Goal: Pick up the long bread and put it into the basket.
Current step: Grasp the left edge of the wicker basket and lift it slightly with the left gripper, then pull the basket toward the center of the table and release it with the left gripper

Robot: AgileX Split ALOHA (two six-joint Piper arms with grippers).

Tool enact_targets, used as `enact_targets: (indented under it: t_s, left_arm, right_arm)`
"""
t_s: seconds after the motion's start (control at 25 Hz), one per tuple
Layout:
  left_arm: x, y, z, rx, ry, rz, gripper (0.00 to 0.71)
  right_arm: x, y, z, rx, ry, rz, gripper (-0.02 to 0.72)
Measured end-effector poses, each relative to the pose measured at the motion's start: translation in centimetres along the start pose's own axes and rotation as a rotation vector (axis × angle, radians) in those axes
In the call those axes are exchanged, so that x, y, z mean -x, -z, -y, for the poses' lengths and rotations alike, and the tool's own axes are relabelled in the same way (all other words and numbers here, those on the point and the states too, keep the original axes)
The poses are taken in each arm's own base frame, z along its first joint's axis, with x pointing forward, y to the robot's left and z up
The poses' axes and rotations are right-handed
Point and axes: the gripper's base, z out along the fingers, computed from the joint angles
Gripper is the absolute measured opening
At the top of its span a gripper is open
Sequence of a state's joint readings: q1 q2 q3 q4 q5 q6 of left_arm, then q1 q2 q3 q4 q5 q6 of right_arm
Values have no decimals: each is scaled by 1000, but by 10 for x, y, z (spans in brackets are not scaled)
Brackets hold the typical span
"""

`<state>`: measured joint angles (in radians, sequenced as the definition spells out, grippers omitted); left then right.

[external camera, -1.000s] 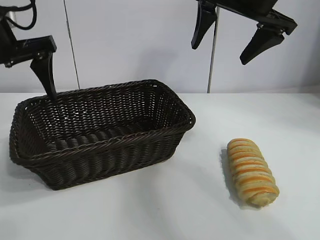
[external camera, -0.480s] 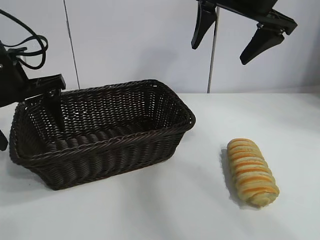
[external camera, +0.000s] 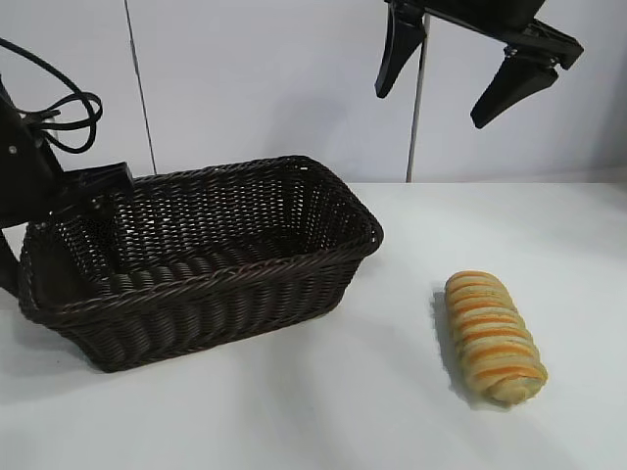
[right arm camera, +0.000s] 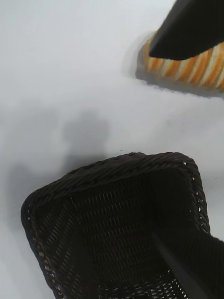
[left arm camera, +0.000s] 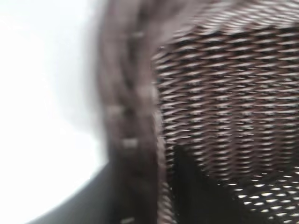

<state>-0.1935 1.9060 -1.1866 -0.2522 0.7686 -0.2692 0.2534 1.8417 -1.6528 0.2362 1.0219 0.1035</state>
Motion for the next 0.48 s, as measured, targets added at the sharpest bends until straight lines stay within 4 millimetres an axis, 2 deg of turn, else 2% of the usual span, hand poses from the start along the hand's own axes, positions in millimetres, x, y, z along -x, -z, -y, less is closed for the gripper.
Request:
enact_targets:
  t_s: [0.32, 0.48]
  left_arm:
    - [1, 0, 0, -15, 16, -3, 100]
    - [4, 4, -7, -84, 49, -28, 99]
  right_arm:
    - [0, 0, 0, 2, -1, 0, 695]
    - [0, 0, 0, 2, -1, 0, 695]
